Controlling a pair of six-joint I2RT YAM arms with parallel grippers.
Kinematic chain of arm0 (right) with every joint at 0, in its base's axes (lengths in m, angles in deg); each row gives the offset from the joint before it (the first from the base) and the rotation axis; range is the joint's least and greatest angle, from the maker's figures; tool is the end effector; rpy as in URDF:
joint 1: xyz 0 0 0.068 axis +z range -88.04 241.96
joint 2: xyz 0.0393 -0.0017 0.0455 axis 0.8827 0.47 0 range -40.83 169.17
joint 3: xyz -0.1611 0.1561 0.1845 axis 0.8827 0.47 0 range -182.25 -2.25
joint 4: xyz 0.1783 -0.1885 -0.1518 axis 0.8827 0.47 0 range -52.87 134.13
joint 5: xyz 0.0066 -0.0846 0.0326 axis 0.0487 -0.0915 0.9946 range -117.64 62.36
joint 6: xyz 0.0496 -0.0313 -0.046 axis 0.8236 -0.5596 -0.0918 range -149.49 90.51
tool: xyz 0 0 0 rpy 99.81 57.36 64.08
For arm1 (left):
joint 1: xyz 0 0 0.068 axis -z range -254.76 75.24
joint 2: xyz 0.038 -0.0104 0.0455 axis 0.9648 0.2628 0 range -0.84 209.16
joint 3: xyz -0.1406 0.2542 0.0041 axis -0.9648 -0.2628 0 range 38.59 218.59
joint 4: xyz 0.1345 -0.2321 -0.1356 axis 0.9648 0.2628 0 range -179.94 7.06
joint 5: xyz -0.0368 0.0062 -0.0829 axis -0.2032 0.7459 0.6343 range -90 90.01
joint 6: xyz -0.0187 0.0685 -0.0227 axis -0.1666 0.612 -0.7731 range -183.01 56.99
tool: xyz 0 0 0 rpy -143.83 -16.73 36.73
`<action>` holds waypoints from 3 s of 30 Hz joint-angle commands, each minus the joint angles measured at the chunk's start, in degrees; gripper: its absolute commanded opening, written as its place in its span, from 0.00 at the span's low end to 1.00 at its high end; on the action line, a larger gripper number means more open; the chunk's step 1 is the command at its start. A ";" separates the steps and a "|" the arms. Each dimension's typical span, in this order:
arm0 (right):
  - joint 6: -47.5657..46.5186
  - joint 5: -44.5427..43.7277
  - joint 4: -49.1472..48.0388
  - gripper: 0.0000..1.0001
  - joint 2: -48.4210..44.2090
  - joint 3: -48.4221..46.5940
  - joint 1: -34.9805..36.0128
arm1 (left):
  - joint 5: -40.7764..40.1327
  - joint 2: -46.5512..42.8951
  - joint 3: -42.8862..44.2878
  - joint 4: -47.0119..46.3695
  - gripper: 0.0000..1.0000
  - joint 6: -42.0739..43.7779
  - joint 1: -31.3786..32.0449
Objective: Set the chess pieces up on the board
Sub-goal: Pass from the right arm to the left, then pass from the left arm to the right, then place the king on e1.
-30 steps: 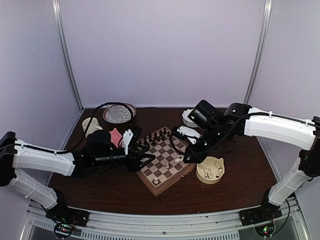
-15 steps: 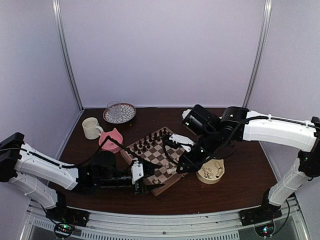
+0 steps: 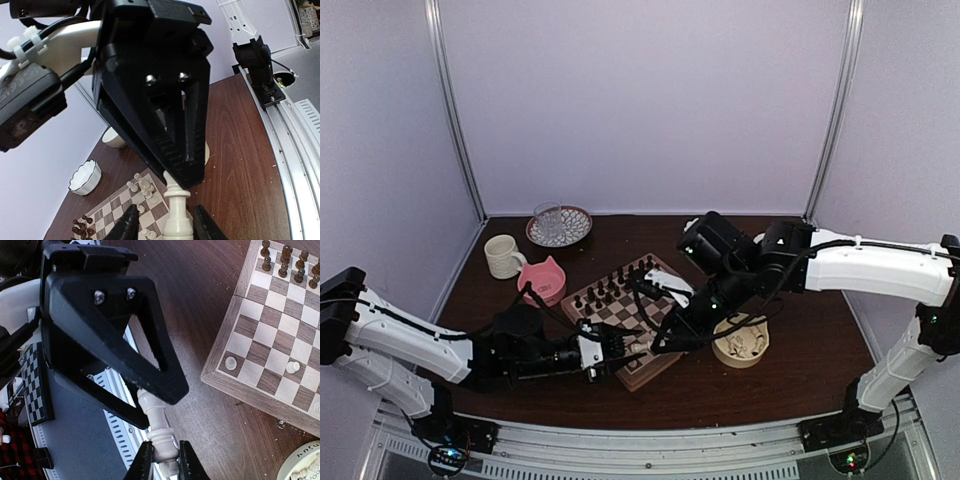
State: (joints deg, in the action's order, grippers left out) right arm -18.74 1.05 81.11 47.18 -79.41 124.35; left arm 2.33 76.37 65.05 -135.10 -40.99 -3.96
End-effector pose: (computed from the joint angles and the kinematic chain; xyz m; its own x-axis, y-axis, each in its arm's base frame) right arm 0.1482 0.3480 0.2952 -0.5412 -0.6814 -0.4927 -0.8189 0.2940 0.4929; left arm 0.1031 -0.3040 0.1916 0.3291 0.1940 -0.9241 0.8991 0.2347 0.3695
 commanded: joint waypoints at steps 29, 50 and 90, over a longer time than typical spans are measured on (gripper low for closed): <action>16.76 -3.40 -38.91 0.42 -14.17 23.63 1.83 | -4.79 -3.04 -1.50 -4.50 0.00 -1.23 1.00; 18.98 -7.68 -45.38 0.12 -13.05 24.78 3.99 | -4.48 -3.31 -1.80 -5.15 0.00 -1.89 1.03; -3.18 -23.85 11.48 0.02 18.36 -10.72 -7.86 | -22.59 -6.82 1.72 10.06 0.67 -26.79 -8.58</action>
State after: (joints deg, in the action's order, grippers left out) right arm -20.82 -23.19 91.01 64.73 -88.26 117.30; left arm -19.24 69.55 64.87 -124.37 -66.82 -12.20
